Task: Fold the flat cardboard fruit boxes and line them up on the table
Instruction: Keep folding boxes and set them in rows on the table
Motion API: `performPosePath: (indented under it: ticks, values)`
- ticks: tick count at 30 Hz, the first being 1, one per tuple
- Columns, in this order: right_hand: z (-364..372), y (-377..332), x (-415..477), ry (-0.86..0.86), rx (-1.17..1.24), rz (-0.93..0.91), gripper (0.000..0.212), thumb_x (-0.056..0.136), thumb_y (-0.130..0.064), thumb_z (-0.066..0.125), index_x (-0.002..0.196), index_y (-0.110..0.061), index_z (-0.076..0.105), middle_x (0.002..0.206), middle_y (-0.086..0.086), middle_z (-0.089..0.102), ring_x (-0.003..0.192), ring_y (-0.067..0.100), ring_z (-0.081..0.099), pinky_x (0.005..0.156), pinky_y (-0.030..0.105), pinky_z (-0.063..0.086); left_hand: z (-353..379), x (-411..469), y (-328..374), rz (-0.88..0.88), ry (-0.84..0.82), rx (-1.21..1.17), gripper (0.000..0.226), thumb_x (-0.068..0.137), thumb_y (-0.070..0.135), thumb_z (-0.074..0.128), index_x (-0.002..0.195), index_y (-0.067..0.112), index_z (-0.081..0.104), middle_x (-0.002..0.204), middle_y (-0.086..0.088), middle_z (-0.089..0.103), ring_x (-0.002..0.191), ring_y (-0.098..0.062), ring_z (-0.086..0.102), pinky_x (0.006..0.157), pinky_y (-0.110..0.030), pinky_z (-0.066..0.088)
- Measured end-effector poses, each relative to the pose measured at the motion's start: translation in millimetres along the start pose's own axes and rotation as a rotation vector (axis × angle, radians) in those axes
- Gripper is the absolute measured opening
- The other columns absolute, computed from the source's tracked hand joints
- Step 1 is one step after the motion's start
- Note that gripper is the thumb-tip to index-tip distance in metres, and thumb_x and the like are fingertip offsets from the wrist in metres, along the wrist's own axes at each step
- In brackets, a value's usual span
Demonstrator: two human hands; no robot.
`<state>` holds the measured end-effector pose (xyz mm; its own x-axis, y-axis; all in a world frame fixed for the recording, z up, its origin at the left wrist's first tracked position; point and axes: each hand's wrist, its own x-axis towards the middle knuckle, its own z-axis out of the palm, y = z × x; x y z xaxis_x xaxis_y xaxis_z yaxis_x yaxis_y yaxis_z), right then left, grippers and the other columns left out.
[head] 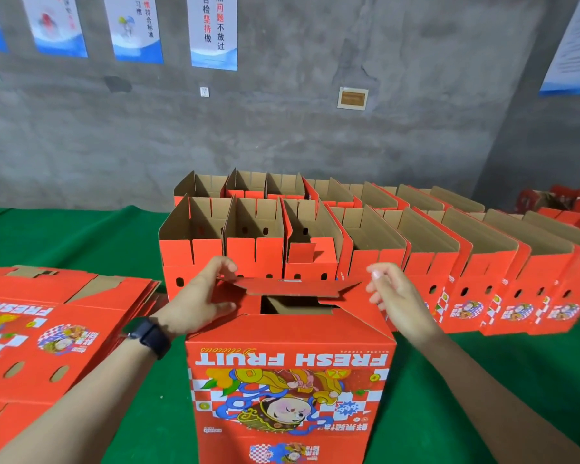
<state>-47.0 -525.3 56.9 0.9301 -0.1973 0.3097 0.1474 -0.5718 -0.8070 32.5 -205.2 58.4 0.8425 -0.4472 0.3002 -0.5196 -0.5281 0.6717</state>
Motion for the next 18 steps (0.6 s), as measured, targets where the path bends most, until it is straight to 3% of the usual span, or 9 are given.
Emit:
performPosePath:
  ticks: [2, 4, 8, 11, 13, 15, 18]
  values:
    - [3, 0, 3, -0.05, -0.063, 0.012, 0.046, 0.099, -0.049, 0.022, 0.13, -0.033, 0.052, 0.117, -0.011, 0.052, 0.108, 0.008, 0.049, 0.095, 0.03, 0.036, 0, 2, -1, 0.015, -0.021, 0.039, 0.038, 0.08, -0.004, 0.068, 0.104, 0.019, 0.05, 0.108, -0.002, 0.053, 0.101, -0.018, 0.056, 0.087, -0.012, 0.04]
    - [6, 0, 7, -0.09, -0.181, -0.019, 0.056, 0.097, -0.052, 0.018, 0.132, -0.03, 0.056, 0.123, -0.012, 0.049, 0.118, 0.003, 0.036, 0.101, 0.027, 0.023, -1, 2, -1, 0.021, -0.035, 0.108, 0.024, 0.083, 0.0, 0.067, 0.097, 0.018, 0.059, 0.107, -0.001, 0.053, 0.101, -0.016, 0.054, 0.085, -0.01, 0.036]
    - [14, 0, 18, -0.311, -0.346, -0.036, 0.044, 0.096, -0.047, 0.048, 0.138, -0.034, 0.049, 0.148, -0.009, 0.037, 0.141, 0.012, 0.024, 0.117, 0.038, 0.017, 1, 1, 0, -0.02, -0.018, 0.09, 0.02, 0.09, -0.001, 0.055, 0.087, 0.018, 0.064, 0.105, 0.0, 0.052, 0.101, -0.018, 0.054, 0.089, -0.023, 0.036]
    - [18, -7, 25, -0.395, -0.472, -0.01, 0.063, 0.087, -0.046, 0.063, 0.144, -0.034, 0.038, 0.15, -0.005, 0.031, 0.14, 0.017, 0.021, 0.114, 0.04, 0.021, 3, 4, 4, -0.038, -0.036, 0.147, 0.014, 0.093, 0.03, 0.057, 0.081, 0.022, 0.058, 0.101, 0.003, 0.048, 0.093, -0.019, 0.055, 0.081, -0.025, 0.043]
    - [19, -12, 30, -0.406, -0.51, 0.023, 0.069, 0.084, -0.049, 0.065, 0.145, -0.034, 0.036, 0.145, -0.003, 0.032, 0.136, 0.019, 0.022, 0.109, 0.04, 0.025, 4, 8, 9, -0.074, -0.09, 0.281, 0.03, 0.082, 0.05, 0.063, 0.088, 0.022, 0.056, 0.105, 0.002, 0.045, 0.094, -0.018, 0.054, 0.081, -0.027, 0.046]
    - [19, -14, 36, -0.431, -0.582, 0.049, 0.073, 0.083, -0.051, 0.065, 0.146, -0.032, 0.034, 0.142, 0.0, 0.032, 0.135, 0.022, 0.022, 0.108, 0.041, 0.025, 5, 13, 15, -0.147, -0.157, 0.407, 0.057, 0.072, 0.062, 0.067, 0.111, 0.023, 0.052, 0.118, 0.0, 0.045, 0.108, -0.021, 0.049, 0.092, -0.034, 0.045]
    - [22, -17, 41, -0.472, -0.671, 0.057, 0.082, 0.08, -0.053, 0.068, 0.148, -0.028, 0.029, 0.141, 0.004, 0.029, 0.136, 0.024, 0.023, 0.111, 0.042, 0.026, 9, 20, 20, -0.257, -0.234, 0.509, 0.099, 0.071, 0.064, 0.068, 0.148, 0.022, 0.022, 0.145, -0.004, 0.036, 0.132, -0.027, 0.03, 0.109, -0.043, 0.032]
